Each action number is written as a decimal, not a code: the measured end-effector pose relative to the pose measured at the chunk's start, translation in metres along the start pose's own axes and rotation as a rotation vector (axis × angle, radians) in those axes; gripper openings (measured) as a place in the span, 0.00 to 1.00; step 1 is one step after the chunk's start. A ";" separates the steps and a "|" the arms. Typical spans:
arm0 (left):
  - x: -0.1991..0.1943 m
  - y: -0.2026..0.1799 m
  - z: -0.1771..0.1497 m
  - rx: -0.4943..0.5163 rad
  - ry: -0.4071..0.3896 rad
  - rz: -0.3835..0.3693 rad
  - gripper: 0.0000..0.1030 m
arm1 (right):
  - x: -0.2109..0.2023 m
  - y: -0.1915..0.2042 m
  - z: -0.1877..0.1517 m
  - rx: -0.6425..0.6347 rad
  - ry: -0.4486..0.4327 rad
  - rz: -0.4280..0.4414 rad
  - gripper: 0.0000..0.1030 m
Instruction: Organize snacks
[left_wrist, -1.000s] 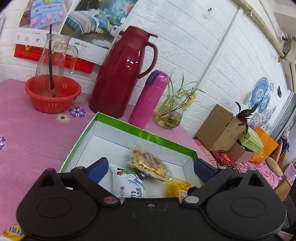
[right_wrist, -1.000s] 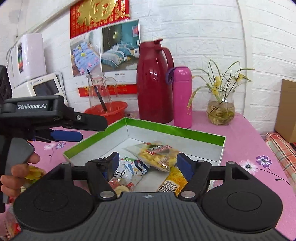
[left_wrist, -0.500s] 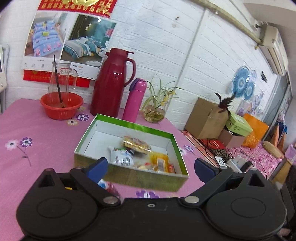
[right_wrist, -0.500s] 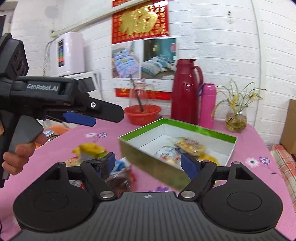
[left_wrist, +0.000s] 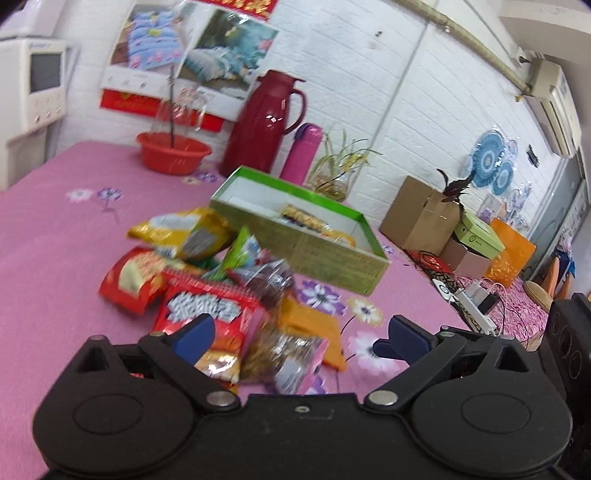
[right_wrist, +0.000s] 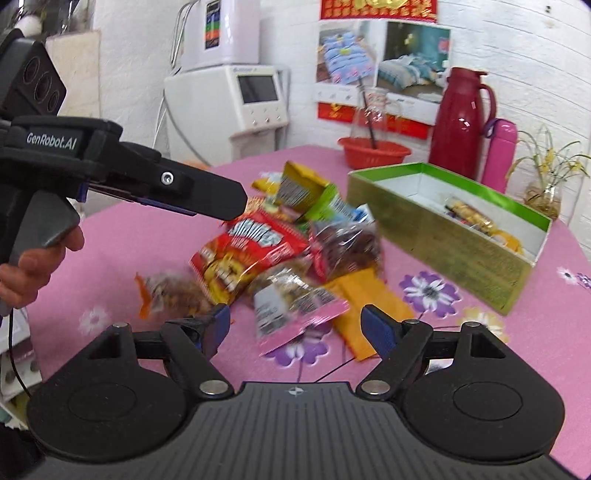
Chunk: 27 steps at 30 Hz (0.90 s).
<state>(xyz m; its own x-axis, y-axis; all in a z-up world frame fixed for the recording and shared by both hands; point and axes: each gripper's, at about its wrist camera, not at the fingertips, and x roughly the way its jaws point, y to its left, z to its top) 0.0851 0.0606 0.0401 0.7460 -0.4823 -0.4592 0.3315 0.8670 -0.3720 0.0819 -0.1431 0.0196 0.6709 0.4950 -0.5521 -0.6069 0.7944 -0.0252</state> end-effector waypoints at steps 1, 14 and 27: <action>-0.001 0.004 -0.004 -0.013 0.005 0.005 1.00 | 0.004 0.003 -0.001 -0.002 0.010 0.008 1.00; -0.017 0.055 -0.045 -0.096 0.046 0.077 1.00 | 0.040 0.017 -0.002 -0.029 0.067 0.003 1.00; 0.010 0.085 -0.007 -0.132 0.033 0.043 1.00 | 0.030 0.010 0.033 -0.019 -0.037 0.003 0.99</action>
<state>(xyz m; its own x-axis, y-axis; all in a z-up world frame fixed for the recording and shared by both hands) 0.1166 0.1291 -0.0021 0.7377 -0.4505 -0.5028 0.2191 0.8642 -0.4530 0.1102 -0.1091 0.0308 0.6839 0.5106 -0.5211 -0.6169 0.7861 -0.0394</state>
